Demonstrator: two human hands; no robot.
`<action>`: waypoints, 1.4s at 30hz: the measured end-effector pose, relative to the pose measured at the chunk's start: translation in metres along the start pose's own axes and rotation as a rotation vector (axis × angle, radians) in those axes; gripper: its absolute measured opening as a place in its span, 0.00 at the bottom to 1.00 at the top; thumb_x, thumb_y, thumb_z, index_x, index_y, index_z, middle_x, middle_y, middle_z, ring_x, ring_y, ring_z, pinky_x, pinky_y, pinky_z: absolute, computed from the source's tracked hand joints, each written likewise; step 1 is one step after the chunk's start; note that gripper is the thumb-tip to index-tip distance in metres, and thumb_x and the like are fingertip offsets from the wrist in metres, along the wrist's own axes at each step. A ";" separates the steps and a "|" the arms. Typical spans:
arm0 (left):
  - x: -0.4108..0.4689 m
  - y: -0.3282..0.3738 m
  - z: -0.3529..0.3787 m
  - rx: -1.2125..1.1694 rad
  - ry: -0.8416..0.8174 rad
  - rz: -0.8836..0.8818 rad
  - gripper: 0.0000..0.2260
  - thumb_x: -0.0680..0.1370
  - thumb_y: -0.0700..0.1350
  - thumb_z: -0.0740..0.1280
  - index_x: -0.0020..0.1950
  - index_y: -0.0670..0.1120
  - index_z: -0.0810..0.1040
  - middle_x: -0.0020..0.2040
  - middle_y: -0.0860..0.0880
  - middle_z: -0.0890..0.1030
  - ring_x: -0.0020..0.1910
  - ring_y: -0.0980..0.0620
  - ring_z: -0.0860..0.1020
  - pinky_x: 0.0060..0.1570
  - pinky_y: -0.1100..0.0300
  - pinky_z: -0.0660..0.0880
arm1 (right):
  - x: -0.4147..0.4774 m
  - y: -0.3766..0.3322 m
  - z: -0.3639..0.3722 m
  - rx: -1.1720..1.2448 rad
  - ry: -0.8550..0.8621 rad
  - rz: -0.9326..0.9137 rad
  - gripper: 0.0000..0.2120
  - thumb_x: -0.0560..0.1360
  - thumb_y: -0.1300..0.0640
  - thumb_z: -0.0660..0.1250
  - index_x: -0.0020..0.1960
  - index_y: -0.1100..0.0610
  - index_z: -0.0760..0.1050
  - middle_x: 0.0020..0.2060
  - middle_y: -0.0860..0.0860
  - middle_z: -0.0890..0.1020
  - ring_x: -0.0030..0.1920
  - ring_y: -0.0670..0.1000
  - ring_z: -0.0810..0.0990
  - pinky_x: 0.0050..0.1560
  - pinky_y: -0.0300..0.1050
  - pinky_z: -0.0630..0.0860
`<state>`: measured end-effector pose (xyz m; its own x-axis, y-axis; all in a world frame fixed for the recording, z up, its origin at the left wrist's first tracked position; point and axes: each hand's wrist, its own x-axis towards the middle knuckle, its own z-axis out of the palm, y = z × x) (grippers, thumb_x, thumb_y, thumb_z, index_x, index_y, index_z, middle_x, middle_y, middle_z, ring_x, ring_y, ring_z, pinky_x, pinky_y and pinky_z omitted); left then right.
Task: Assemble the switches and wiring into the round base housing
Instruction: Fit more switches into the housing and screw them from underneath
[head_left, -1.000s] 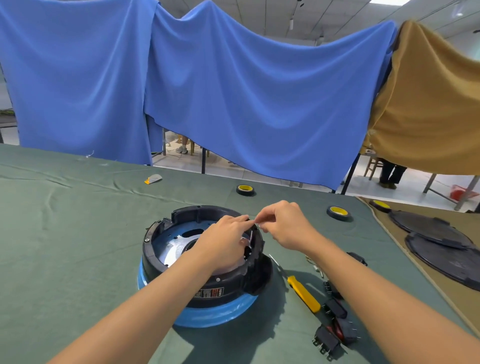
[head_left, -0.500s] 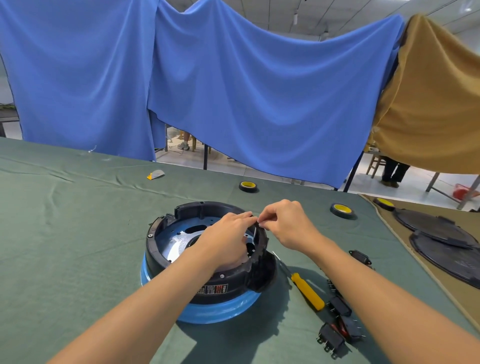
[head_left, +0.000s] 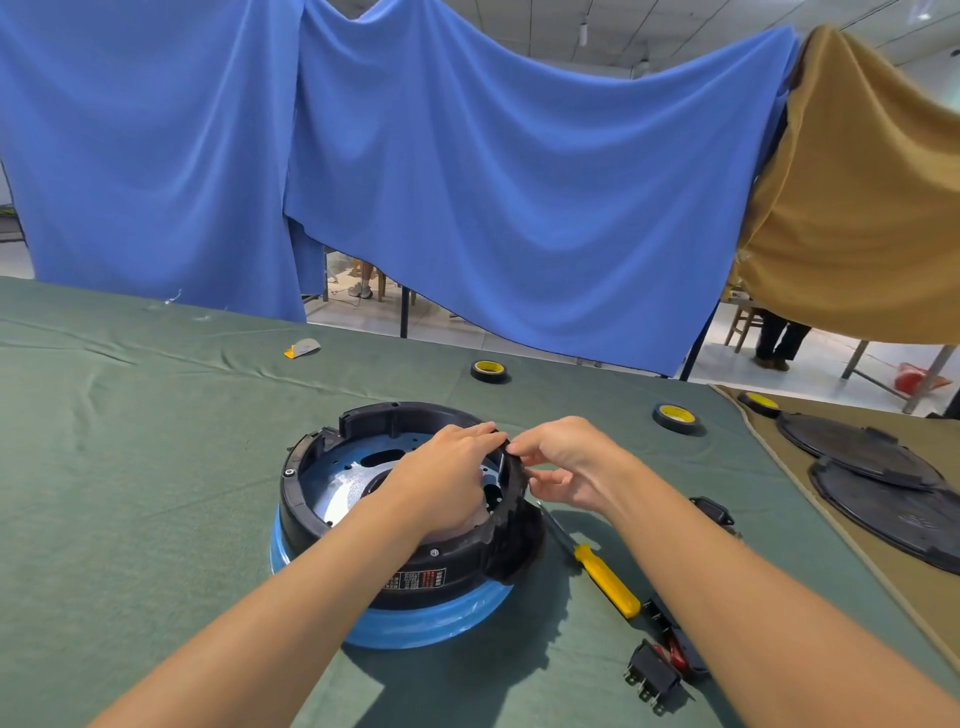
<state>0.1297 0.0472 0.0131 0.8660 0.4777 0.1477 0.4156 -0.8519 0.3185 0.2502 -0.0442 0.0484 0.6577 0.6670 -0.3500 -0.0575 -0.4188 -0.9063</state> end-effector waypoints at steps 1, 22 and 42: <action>0.000 0.001 0.000 -0.003 -0.001 0.002 0.27 0.81 0.37 0.58 0.79 0.53 0.59 0.79 0.55 0.58 0.77 0.51 0.56 0.71 0.42 0.64 | -0.001 -0.001 0.000 0.016 0.000 0.050 0.04 0.74 0.65 0.69 0.48 0.62 0.79 0.42 0.58 0.81 0.39 0.53 0.80 0.29 0.40 0.75; -0.032 0.043 0.008 0.353 0.161 0.004 0.11 0.80 0.50 0.59 0.57 0.45 0.69 0.50 0.44 0.80 0.49 0.41 0.78 0.36 0.54 0.64 | -0.048 0.033 0.002 0.318 0.040 -0.019 0.15 0.79 0.45 0.63 0.52 0.57 0.77 0.53 0.55 0.77 0.52 0.56 0.76 0.59 0.60 0.71; -0.061 -0.032 -0.036 0.203 -0.272 -0.304 0.38 0.70 0.72 0.63 0.67 0.45 0.64 0.53 0.50 0.82 0.51 0.47 0.77 0.51 0.51 0.72 | -0.075 0.038 0.043 0.246 0.172 -0.171 0.19 0.79 0.50 0.62 0.56 0.66 0.73 0.53 0.58 0.77 0.54 0.59 0.77 0.59 0.57 0.71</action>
<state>0.0533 0.0525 0.0277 0.7263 0.6622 -0.1845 0.6851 -0.7193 0.1151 0.1664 -0.0835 0.0302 0.7895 0.5920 -0.1618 -0.1012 -0.1345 -0.9857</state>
